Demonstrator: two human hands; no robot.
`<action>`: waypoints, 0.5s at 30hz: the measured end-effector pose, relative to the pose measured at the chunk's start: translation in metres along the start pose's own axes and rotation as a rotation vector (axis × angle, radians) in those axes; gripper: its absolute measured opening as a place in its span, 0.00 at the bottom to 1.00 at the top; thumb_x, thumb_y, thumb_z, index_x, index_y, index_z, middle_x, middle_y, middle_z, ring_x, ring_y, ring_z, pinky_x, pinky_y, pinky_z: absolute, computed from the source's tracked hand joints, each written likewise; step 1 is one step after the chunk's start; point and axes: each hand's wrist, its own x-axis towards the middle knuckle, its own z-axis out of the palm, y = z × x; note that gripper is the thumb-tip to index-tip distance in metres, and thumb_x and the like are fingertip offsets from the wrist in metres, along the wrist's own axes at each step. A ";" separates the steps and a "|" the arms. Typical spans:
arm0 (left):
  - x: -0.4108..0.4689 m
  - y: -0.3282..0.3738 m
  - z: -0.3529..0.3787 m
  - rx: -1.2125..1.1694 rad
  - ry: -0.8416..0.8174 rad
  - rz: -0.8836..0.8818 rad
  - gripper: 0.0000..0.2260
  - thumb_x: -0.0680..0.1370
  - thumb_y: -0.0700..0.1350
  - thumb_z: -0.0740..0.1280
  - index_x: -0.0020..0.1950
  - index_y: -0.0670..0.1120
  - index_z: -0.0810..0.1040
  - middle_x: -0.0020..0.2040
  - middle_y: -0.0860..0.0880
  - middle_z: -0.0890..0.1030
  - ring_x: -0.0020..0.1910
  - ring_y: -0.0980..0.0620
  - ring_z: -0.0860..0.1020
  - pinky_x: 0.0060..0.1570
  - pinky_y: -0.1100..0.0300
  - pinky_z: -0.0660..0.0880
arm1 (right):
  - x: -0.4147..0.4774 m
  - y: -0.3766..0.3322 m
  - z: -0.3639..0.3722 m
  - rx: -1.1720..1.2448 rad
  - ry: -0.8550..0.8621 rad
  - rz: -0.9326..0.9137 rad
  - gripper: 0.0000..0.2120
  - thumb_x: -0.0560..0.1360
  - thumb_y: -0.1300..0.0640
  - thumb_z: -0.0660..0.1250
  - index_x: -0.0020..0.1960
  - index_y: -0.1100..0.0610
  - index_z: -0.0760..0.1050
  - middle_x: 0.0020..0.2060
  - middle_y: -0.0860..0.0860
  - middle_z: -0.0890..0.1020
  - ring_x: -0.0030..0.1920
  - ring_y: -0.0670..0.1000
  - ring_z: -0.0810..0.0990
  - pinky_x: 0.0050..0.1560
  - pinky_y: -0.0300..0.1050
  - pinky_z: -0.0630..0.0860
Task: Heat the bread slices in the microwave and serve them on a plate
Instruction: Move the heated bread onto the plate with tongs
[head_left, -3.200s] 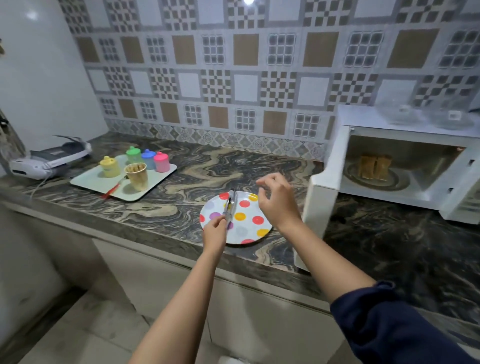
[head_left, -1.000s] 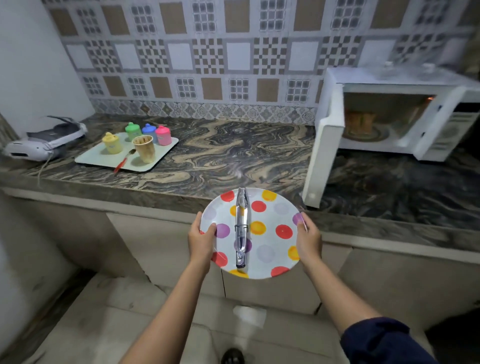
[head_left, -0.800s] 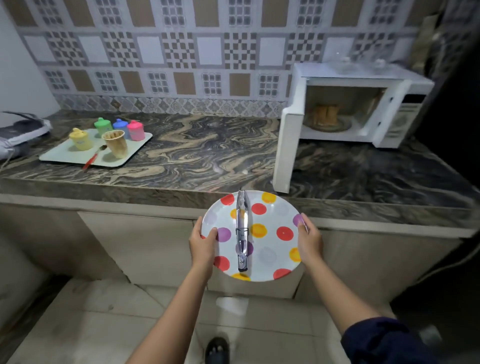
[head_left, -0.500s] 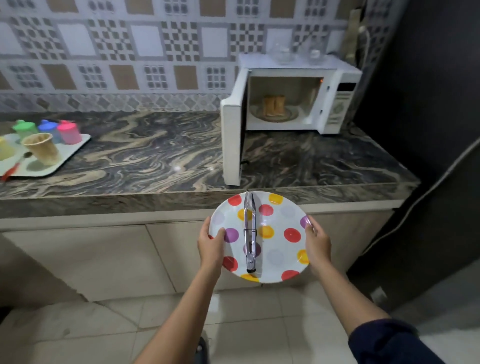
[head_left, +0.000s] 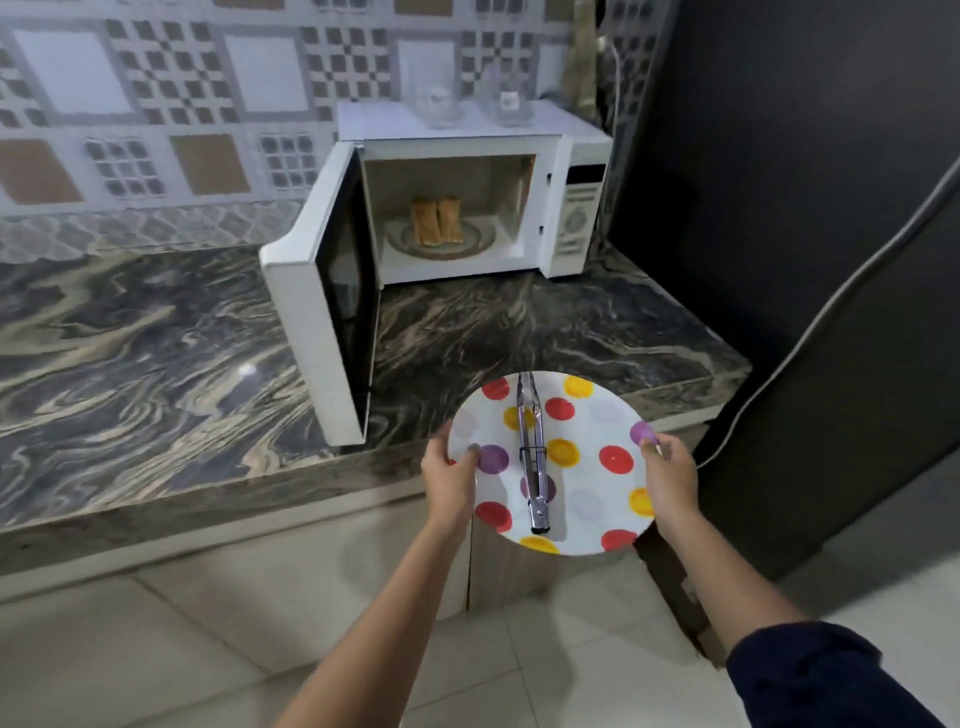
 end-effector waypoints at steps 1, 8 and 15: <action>0.015 0.006 0.009 0.001 -0.001 0.007 0.17 0.74 0.33 0.64 0.61 0.44 0.74 0.52 0.44 0.80 0.50 0.45 0.78 0.49 0.56 0.75 | 0.013 -0.008 0.005 -0.009 0.015 0.001 0.12 0.80 0.55 0.58 0.58 0.62 0.71 0.55 0.60 0.77 0.49 0.55 0.75 0.52 0.52 0.73; 0.110 0.042 0.056 0.112 -0.070 0.076 0.16 0.72 0.32 0.64 0.59 0.42 0.75 0.54 0.41 0.80 0.53 0.43 0.78 0.53 0.52 0.75 | 0.097 -0.056 0.038 -0.037 0.042 -0.073 0.11 0.80 0.55 0.57 0.57 0.61 0.71 0.49 0.55 0.76 0.47 0.53 0.73 0.46 0.47 0.69; 0.180 0.048 0.100 0.144 -0.005 -0.052 0.19 0.72 0.34 0.67 0.62 0.43 0.75 0.56 0.44 0.80 0.54 0.44 0.78 0.58 0.47 0.75 | 0.188 -0.068 0.078 -0.029 0.024 -0.080 0.08 0.78 0.59 0.60 0.53 0.63 0.73 0.47 0.59 0.78 0.44 0.55 0.73 0.43 0.45 0.66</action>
